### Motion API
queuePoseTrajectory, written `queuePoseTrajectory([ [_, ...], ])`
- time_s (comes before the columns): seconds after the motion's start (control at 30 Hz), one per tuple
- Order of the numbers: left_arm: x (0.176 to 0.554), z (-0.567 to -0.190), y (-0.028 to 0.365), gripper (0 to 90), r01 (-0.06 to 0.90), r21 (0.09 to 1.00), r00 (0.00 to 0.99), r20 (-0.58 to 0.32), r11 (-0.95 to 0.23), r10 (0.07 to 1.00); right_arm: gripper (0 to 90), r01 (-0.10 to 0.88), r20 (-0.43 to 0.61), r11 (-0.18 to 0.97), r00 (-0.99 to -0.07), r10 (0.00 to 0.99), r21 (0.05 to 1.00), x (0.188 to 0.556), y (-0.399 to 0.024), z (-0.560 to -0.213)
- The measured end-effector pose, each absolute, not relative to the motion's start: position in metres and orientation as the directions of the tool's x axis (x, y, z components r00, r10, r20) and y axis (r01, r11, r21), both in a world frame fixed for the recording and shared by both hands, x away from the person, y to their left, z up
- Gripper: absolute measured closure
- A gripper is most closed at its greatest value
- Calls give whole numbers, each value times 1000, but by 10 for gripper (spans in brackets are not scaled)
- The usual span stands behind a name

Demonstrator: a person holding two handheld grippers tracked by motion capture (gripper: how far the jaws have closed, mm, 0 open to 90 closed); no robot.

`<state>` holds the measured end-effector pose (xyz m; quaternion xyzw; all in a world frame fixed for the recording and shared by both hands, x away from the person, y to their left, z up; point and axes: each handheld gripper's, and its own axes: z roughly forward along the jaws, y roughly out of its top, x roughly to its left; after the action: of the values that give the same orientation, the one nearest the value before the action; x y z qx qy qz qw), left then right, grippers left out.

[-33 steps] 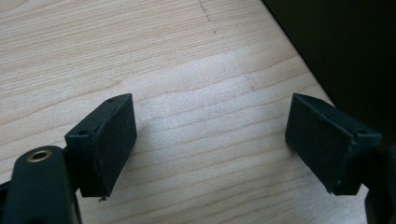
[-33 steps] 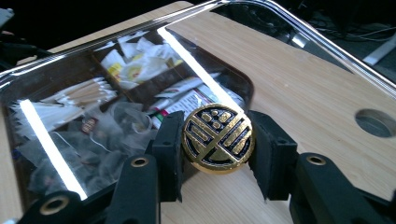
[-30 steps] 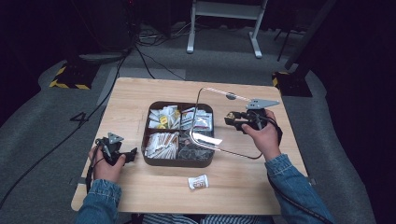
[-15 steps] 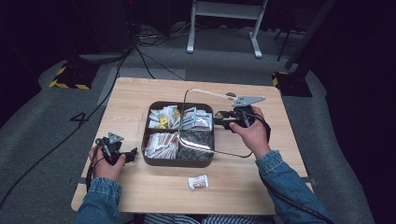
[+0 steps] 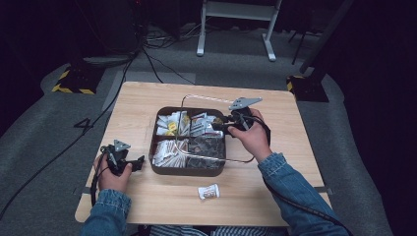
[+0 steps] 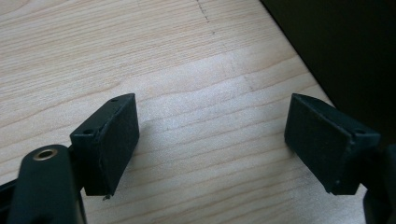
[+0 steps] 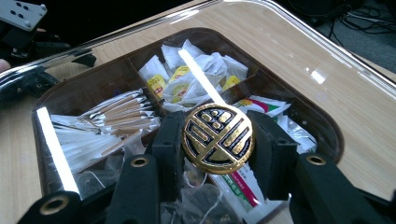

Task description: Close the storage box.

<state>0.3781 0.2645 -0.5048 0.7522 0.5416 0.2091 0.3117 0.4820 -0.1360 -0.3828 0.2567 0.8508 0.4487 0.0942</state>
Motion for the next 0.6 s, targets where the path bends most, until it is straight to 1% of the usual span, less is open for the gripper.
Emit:
queuePoseTrajectory([
  [0.17,378,-505,266,206,683,698,324,-28,-214,946,590,352,67,483,-856,512,802,486,-123,-386],
  [0.6,378,-504,266,206,683,697,331,-25,-221,943,590,360,71,515,-865,496,778,493,-88,-397],
])
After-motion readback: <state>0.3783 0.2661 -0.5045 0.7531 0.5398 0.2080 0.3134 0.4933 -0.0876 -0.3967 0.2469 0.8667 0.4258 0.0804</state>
